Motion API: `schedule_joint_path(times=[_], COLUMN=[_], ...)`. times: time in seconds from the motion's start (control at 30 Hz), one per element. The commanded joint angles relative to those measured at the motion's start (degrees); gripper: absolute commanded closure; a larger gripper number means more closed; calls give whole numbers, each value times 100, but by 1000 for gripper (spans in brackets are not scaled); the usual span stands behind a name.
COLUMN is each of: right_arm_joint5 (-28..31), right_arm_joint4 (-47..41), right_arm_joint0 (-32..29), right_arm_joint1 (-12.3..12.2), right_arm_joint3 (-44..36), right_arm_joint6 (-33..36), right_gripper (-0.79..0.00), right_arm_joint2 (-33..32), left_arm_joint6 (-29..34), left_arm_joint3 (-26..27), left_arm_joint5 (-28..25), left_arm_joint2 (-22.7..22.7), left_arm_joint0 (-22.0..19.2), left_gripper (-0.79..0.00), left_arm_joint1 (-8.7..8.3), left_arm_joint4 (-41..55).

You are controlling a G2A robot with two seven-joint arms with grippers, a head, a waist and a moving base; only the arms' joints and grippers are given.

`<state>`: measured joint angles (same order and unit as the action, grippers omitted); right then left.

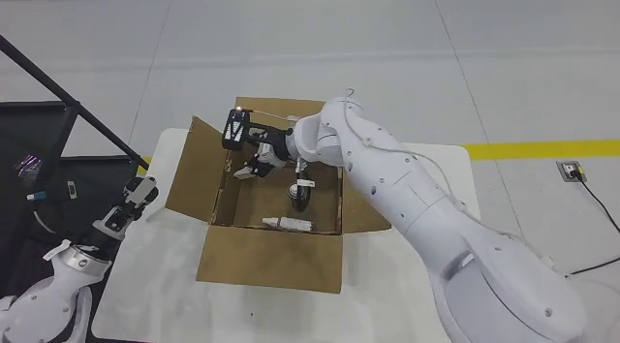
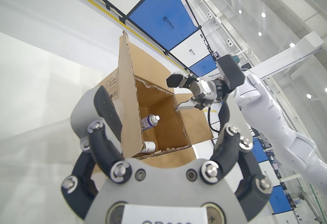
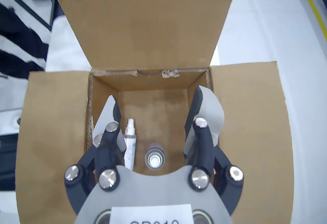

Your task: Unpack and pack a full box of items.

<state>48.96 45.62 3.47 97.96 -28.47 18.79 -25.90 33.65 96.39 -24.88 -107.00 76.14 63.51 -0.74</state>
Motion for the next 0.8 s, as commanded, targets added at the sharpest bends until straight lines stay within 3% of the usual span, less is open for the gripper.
schedule_joint_path(times=[0.0,0.37,0.53,0.77], right_arm_joint5=[27,48,904,904], right_arm_joint4=[15,-102,-342,-922], right_arm_joint0=[-59,-151,-218,-835], right_arm_joint1=[-127,-174,-452,-1080], right_arm_joint3=[-181,-191,-58,-900], right_arm_joint6=[-17,-239,-689,-872], right_gripper=[-785,-785,-785,-785], right_arm_joint2=[-122,-247,-678,-1182], left_arm_joint6=[177,582,656,867], left_arm_joint3=[-75,-186,-216,-192], left_arm_joint5=[34,-101,-135,-168], left_arm_joint2=[98,469,680,987], left_arm_joint0=[-59,-238,-315,-411], left_gripper=[-785,-785,-785,-785], left_arm_joint1=[-10,-62,-75,-95], left_arm_joint4=[145,145,91,30])
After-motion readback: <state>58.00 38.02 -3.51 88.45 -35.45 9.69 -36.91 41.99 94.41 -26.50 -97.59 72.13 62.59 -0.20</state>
